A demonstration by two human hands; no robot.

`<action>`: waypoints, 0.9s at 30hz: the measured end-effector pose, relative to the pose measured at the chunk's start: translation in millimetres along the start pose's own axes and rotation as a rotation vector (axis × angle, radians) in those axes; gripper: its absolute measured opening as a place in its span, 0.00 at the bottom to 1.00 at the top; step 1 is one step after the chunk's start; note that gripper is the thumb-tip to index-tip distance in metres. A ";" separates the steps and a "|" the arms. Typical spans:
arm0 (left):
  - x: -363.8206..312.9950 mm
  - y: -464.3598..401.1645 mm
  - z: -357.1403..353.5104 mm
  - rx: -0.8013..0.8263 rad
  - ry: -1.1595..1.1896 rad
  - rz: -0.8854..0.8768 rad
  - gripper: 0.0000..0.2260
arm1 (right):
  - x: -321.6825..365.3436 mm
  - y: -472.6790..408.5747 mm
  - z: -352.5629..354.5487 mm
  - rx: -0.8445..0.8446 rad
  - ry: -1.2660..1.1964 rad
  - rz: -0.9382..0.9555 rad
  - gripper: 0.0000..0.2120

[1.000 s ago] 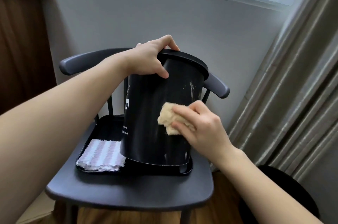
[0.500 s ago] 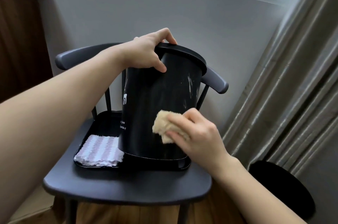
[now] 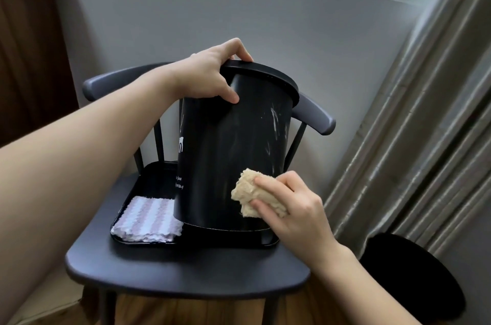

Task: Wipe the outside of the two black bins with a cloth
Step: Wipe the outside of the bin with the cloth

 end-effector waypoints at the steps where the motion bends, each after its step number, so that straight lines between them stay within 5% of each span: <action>1: 0.2 0.5 0.1 0.000 0.006 -0.002 0.27 | 0.0 3.2 -2.2 0.004 -0.022 -0.001 0.14; 16: -30.2 -6.5 -11.2 -0.042 -0.253 -0.069 0.29 | 5.9 23.6 -14.3 0.119 -0.074 0.052 0.15; 27: -8.1 -7.7 -2.1 0.005 0.036 -0.058 0.30 | 18.7 21.4 -20.4 0.205 -0.029 0.069 0.15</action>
Point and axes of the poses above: each hand's wrist, its own y-axis away from the middle knuckle, its own z-axis out of the back of the hand, x = y × z, the point moved 10 cm from there along -y, towards the middle knuckle, and after that the axes turned 1 degree about -y, right-handed, at the moved point
